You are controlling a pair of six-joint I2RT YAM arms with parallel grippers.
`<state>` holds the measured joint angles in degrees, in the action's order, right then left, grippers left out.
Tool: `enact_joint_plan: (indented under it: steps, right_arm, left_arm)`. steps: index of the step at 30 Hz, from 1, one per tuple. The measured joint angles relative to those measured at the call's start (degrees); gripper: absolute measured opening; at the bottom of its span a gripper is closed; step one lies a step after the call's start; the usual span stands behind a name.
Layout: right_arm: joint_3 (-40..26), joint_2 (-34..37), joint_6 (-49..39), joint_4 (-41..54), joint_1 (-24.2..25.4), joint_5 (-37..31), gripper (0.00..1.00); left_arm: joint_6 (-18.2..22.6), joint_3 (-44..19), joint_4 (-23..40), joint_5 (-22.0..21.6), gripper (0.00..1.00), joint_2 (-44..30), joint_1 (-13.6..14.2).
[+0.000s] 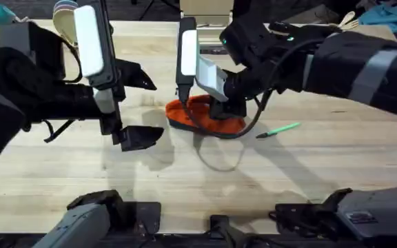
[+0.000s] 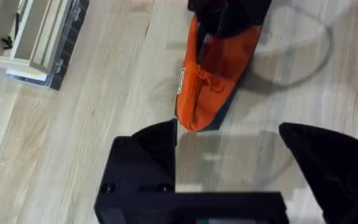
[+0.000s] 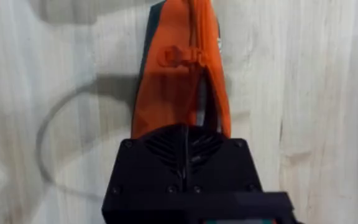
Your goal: Unzip the bag, pick up the pens from the table one at a time and place them inside, then zip the bag closed.
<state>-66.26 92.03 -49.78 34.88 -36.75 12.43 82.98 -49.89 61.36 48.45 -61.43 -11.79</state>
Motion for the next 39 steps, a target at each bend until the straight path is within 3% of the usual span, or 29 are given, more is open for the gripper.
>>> enact_joint_plan:
  steps: [25,32,39]
  right_arm:
    - [0.00,0.24,0.00,-6.14,-0.26,-7.69,0.031]
    - [0.00,0.31,-0.02,-2.51,-0.20,1.55,0.031]
    - [-0.07,2.01,0.00,-0.98,-0.20,4.95,0.030]
  left_arm:
    - [0.00,0.00,0.00,0.00,0.994,-0.02,0.00]
    - [0.00,0.00,0.00,0.00,0.993,0.00,0.00]
    - [0.00,0.00,-0.01,0.00,0.993,0.00,0.00]
